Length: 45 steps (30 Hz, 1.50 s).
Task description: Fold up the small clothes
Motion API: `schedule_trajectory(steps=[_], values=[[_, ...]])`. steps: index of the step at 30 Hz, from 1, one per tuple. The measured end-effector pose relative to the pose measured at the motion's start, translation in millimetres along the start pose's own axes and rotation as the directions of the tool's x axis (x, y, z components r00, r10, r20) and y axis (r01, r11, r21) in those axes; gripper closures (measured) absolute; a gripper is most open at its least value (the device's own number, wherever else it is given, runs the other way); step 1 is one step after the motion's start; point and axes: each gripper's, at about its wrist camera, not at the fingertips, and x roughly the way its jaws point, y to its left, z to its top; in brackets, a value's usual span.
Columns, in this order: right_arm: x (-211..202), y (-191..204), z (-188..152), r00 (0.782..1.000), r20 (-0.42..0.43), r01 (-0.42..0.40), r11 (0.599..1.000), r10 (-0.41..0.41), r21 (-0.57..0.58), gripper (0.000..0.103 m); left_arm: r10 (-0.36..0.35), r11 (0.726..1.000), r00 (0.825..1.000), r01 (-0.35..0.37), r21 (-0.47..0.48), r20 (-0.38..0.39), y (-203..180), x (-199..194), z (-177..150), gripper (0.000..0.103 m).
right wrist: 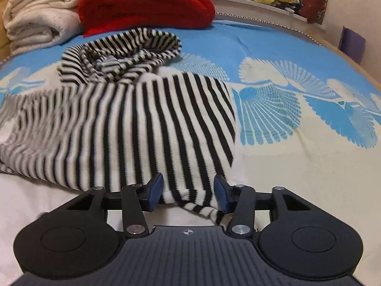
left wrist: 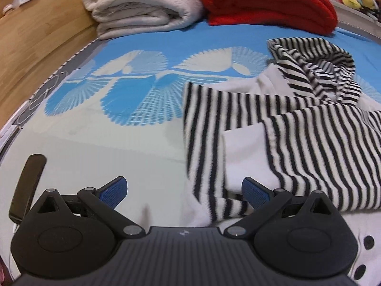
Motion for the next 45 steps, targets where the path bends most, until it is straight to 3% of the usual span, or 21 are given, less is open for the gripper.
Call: schedule_trajectory(steps=[3, 7, 21, 45], values=[[-13.2, -2.2, 8.1, 0.999, 0.053, -0.014, 0.999, 0.012, 0.034, 0.043, -0.007, 1.000, 1.000, 0.007, 0.008, 0.005, -2.4, -1.8, -1.9, 0.000], [-25.7, -11.9, 10.2, 0.996, 0.094, -0.002, 0.998, -0.004, 0.065, 0.041, -0.026, 1.000, 1.000, 0.026, 0.013, 0.006, -5.9, -4.9, -4.1, 0.000], [-20.2, -48.0, 7.6, 1.000, 0.026, -0.001, 0.977, -0.005, 0.212, 0.040, -0.127, 0.990, 0.992, 0.126, 0.069, 0.017, -30.0, -17.9, -14.9, 0.000], [-19.9, -43.6, 8.5, 0.999, 0.036, 0.006, 0.981, -0.013, 0.194, 0.040, -0.156, 0.982, 0.987, 0.152, 0.110, 0.034, -35.2, -30.8, -24.1, 0.000]])
